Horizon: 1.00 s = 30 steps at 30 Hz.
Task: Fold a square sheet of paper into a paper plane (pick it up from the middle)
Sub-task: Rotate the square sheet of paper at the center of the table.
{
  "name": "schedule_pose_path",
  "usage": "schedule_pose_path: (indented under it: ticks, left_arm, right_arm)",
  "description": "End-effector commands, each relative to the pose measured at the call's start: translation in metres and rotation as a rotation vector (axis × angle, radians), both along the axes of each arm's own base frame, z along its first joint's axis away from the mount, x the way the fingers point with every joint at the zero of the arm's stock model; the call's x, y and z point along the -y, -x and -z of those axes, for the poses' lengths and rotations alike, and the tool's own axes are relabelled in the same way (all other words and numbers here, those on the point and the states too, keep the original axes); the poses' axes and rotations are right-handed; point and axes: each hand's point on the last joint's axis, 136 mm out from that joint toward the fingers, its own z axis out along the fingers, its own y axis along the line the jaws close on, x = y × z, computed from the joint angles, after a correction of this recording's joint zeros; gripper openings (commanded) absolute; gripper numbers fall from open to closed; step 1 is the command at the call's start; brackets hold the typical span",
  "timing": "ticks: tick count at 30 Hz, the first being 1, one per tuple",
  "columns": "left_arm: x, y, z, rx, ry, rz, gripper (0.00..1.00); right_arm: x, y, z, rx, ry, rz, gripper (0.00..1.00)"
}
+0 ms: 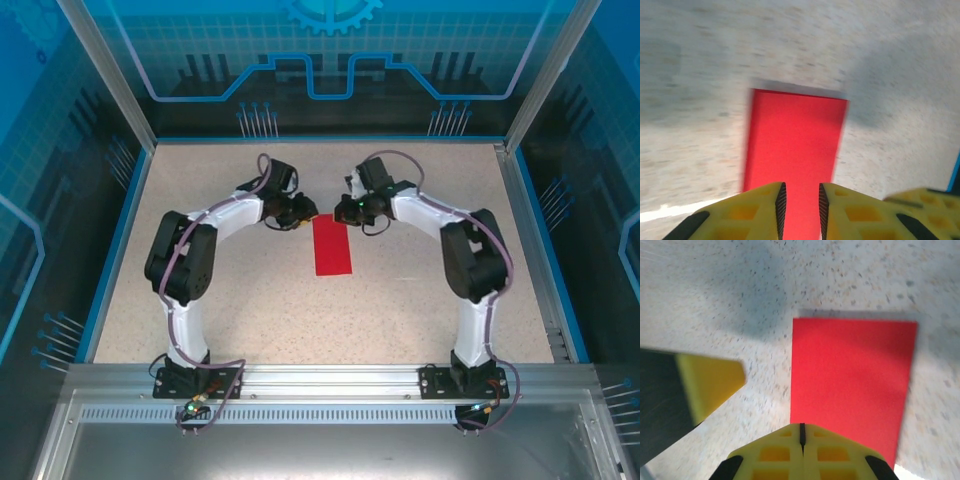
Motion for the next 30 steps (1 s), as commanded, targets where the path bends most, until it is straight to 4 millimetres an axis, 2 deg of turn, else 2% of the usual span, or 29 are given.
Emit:
schedule_pose_path:
  ticks: [1,6,9,11,15,19,22,27,30]
  left_arm:
    - [-0.013,0.018,0.015,-0.047,-0.031,-0.054,0.25]
    - [-0.013,0.032,0.019,-0.063,-0.012,-0.046,0.24]
    - [-0.01,0.038,0.018,-0.052,0.011,-0.034,0.22]
    - [-0.008,0.041,0.015,-0.038,0.005,-0.03,0.21]
    - [-0.011,0.052,0.014,-0.026,-0.127,0.0,0.19]
    - [0.008,0.061,0.006,-0.01,-0.062,0.047,0.19]
    - [0.033,0.068,-0.002,0.01,0.011,0.101,0.17]
    - [0.08,0.088,-0.006,0.004,0.136,0.208,0.12]
    - [0.096,0.106,0.004,-0.036,0.15,0.256,0.08]
  right_arm:
    - [-0.006,0.001,0.034,-0.065,0.118,-0.023,0.03]
    - [-0.012,-0.014,0.056,-0.107,0.153,-0.025,0.02]
    - [-0.006,-0.016,0.066,-0.131,0.189,-0.012,0.02]
    - [0.004,-0.017,0.073,-0.152,0.216,0.02,0.02]
    - [0.033,-0.011,0.084,-0.2,0.281,0.12,0.0]
    - [0.062,0.007,0.087,-0.229,0.323,0.226,0.0]
    - [0.071,0.017,0.08,-0.214,0.274,0.275,0.0]
    - [0.049,0.012,0.038,-0.127,-0.024,0.191,0.01]
    - [0.044,0.023,0.024,-0.12,-0.113,0.132,0.01]
